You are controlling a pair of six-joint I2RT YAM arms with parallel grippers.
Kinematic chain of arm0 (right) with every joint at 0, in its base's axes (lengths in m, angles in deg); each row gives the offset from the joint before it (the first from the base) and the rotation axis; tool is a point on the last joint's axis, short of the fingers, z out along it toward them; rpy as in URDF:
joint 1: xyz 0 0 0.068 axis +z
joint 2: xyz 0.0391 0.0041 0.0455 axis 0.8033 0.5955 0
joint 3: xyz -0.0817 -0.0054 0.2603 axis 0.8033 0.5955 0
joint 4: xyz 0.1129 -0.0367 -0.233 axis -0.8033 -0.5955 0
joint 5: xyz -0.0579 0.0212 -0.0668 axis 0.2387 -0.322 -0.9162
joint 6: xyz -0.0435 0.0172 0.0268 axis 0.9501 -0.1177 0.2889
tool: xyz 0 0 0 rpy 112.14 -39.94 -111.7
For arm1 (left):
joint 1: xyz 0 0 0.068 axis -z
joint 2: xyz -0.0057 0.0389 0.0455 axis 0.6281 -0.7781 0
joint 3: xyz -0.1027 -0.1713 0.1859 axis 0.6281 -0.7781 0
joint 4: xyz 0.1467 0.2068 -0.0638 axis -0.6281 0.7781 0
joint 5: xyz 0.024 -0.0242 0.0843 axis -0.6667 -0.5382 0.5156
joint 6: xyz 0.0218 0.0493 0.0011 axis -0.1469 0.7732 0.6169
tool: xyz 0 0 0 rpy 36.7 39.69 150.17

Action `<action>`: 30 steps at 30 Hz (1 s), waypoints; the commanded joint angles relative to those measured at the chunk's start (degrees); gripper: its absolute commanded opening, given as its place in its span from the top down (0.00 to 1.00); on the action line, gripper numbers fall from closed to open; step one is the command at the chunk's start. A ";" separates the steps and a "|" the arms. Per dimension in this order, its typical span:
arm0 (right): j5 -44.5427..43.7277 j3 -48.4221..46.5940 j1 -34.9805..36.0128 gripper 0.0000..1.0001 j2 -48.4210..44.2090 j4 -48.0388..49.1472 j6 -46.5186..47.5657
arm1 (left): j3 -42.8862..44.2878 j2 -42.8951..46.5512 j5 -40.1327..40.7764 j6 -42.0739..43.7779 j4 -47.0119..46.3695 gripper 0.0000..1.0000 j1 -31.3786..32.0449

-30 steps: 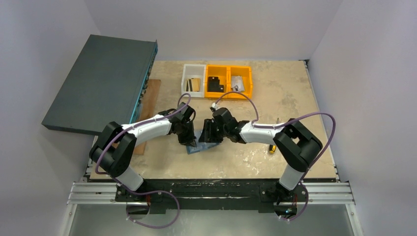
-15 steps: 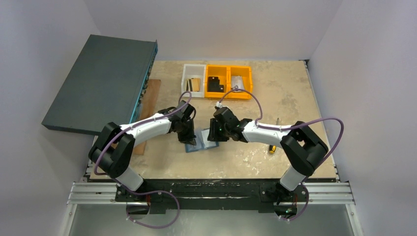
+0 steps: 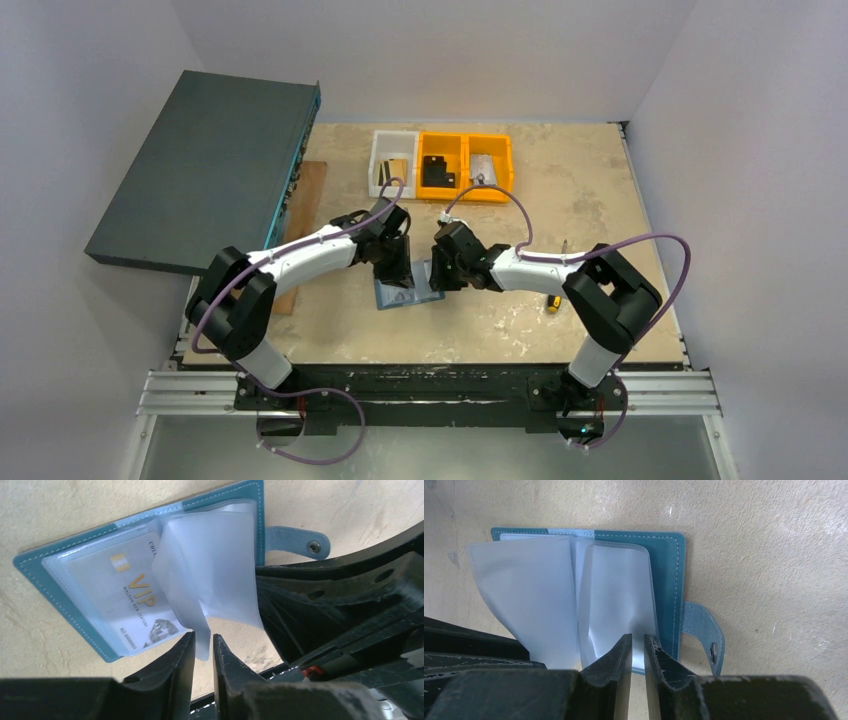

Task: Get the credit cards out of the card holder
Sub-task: Remove the credit card from the card holder.

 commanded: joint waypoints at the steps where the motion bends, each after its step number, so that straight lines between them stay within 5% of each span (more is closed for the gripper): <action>1: -0.23 1.32 -0.10 0.85 -0.63 0.68 0.54 | 3.41 -1.80 -1.82 1.03 -2.61 0.78 0.26; 16: -3.43 3.72 -0.13 0.85 -10.95 -2.50 -1.22 | 7.81 -7.22 -6.66 -0.30 -8.59 0.40 0.35; 30: -5.24 6.03 -0.09 0.85 -18.35 -3.92 -2.18 | 10.29 -13.80 -9.38 -3.40 -10.06 0.33 0.91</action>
